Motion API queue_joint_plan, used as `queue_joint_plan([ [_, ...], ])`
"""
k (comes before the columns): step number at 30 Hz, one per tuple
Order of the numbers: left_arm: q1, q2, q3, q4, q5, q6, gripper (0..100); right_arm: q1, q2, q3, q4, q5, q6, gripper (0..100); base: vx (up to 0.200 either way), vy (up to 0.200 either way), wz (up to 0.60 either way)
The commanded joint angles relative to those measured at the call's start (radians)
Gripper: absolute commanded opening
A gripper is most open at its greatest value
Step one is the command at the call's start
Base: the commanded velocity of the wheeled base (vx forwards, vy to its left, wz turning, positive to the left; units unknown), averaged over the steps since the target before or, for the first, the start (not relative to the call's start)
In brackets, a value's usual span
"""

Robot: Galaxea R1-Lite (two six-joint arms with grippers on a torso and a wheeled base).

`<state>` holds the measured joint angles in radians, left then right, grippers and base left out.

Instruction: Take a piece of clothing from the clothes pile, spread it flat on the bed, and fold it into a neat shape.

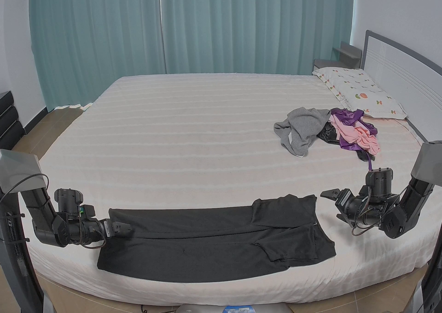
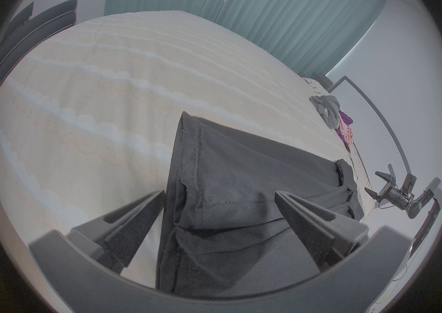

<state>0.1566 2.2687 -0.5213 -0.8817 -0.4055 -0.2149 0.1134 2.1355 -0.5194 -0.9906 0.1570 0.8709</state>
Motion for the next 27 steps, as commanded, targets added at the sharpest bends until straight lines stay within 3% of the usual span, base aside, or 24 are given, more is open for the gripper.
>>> queue_joint_plan([
  [1,-0.009,-0.02,0.029,0.001,0.001,0.002,100,0.002,0.03,0.007,-0.005,0.001,-0.001,100,0.0,0.0,0.0],
  [16,-0.029,-0.023,0.044,0.004,0.001,0.005,100,0.003,0.02,0.021,-0.008,-0.001,-0.001,100,0.0,0.0,0.0],
  [17,-0.029,-0.02,0.041,0.006,0.001,0.005,0,0.003,0.02,0.021,-0.008,-0.001,-0.001,100,0.0,0.0,0.0],
  [27,-0.029,-0.012,0.043,-0.002,-0.003,-0.003,0,0.0,0.018,0.022,-0.008,-0.001,-0.001,100,0.0,0.0,0.0],
])
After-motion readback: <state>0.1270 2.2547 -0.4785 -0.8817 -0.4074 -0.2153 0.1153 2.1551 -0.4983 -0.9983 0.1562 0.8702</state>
